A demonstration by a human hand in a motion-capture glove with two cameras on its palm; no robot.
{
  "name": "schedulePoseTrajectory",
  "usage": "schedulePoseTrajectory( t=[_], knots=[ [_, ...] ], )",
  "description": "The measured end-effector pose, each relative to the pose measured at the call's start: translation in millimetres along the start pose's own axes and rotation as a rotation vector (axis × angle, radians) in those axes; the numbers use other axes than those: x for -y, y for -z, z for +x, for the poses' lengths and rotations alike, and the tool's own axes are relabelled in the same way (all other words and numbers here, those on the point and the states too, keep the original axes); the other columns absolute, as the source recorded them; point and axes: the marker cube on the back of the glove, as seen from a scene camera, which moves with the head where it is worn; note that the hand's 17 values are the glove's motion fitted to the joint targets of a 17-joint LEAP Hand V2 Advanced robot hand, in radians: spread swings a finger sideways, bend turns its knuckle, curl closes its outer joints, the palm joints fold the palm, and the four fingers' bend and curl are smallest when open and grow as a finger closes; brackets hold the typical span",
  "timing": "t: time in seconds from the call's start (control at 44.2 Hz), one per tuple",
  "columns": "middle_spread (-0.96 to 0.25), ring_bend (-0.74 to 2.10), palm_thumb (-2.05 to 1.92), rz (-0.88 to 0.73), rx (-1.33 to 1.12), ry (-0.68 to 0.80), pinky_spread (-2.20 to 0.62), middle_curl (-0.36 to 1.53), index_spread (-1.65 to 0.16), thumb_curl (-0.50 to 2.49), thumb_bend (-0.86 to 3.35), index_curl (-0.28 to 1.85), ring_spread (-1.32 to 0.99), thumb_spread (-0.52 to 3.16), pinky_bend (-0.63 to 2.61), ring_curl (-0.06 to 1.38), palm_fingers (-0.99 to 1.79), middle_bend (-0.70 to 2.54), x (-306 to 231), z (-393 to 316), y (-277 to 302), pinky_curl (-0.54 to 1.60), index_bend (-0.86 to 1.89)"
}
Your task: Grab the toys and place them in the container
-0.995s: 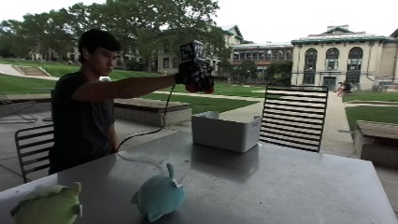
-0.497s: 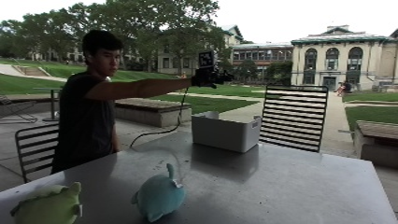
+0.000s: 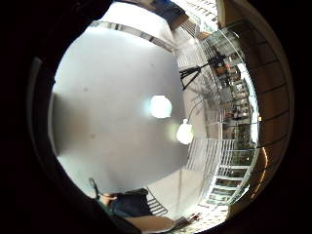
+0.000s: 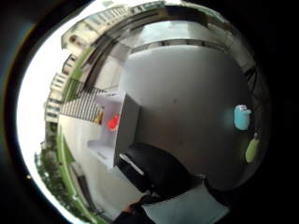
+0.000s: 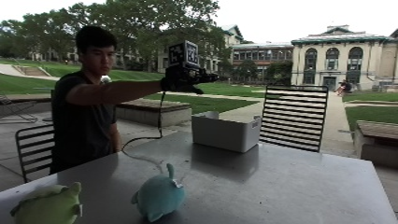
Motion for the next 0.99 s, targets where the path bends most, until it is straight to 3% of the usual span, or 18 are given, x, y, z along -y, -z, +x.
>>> schedulePoseTrajectory(
  t=[0.226,0.43,0.746,0.995],
  knots=[
    [-0.03,0.27,-0.11,-0.032,0.007,-0.099,-0.01,0.43,-0.29,0.33,-0.09,0.21,-0.09,0.94,0.85,0.29,-0.16,0.18,19.6,134.9,-37.9,0.33,0.09],
    [-0.05,0.27,-0.11,-0.065,0.001,-0.149,0.01,0.40,-0.30,0.29,-0.09,0.19,-0.11,0.93,0.88,0.29,-0.13,0.17,36.2,215.1,-98.5,0.34,0.09],
    [-0.06,0.24,-0.10,-0.216,0.067,-0.201,0.04,0.38,-0.31,0.26,-0.08,0.16,-0.08,0.92,0.97,0.30,-0.14,0.17,31.7,258.4,-217.6,0.36,0.08],
    [-0.06,0.23,-0.07,-0.285,0.103,-0.225,0.05,0.36,-0.31,0.25,-0.06,0.15,-0.07,0.93,1.01,0.31,-0.14,0.17,30.2,272.7,-275.2,0.37,0.08]
  ],
)
